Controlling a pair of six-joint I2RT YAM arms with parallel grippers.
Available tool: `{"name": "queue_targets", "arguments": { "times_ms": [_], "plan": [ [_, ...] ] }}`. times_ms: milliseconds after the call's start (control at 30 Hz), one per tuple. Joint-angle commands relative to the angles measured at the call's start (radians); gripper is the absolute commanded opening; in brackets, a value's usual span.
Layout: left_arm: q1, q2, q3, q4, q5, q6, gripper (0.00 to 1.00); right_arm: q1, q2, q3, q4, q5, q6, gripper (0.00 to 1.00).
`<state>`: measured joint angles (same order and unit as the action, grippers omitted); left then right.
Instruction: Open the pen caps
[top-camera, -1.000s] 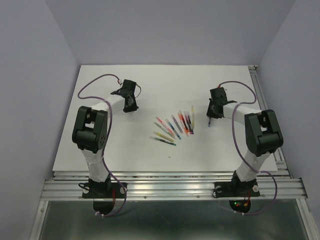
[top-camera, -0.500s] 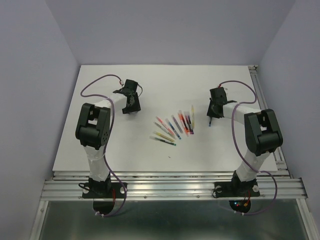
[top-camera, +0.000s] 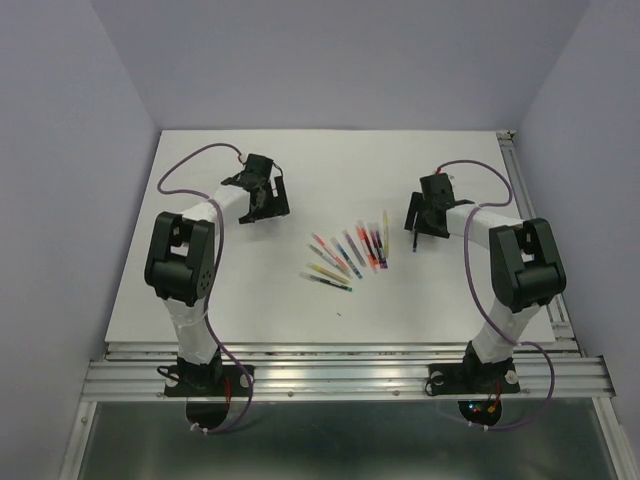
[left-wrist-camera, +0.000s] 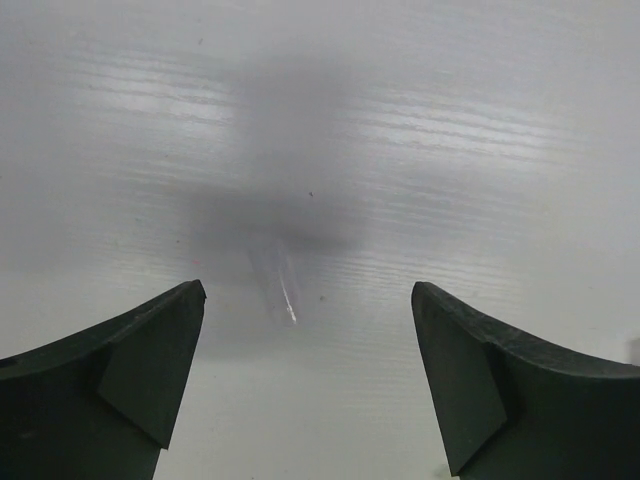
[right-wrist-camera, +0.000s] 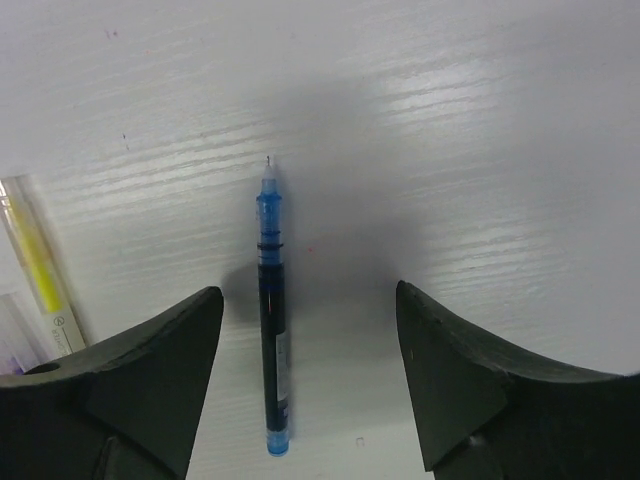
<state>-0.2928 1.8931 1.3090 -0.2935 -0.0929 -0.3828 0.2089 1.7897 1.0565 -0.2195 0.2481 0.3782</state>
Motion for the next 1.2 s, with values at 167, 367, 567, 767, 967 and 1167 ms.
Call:
{"name": "queue_targets", "arguments": {
  "times_ms": [167, 367, 567, 767, 967, 1167],
  "plan": [
    [-0.003, -0.219, -0.034, 0.079, 0.056, 0.022, 0.99, -0.011, -0.148, 0.122, 0.003, -0.093, -0.1, 1.0],
    [-0.005, -0.396, -0.163, 0.166, 0.087, -0.001, 0.99, -0.008, -0.257, 0.091, 0.055, -0.271, -0.122, 1.0],
    [-0.005, -0.57, -0.298, 0.204, 0.084, -0.057, 0.99, 0.064, -0.247, 0.092, 0.051, -0.253, -0.107, 1.0],
    [-0.006, -0.715, -0.436, 0.255, 0.125, -0.122, 0.99, 0.153, -0.122, 0.209, -0.007, -0.008, -0.053, 0.93],
    [-0.009, -0.75, -0.471, 0.271, 0.139, -0.137, 0.99, 0.179, 0.006, 0.286, -0.061, 0.111, 0.033, 0.68],
    [-0.009, -0.726, -0.467, 0.271, 0.148, -0.125, 0.99, 0.187, 0.082, 0.313, -0.078, 0.089, 0.036, 0.61]
  ]
}}
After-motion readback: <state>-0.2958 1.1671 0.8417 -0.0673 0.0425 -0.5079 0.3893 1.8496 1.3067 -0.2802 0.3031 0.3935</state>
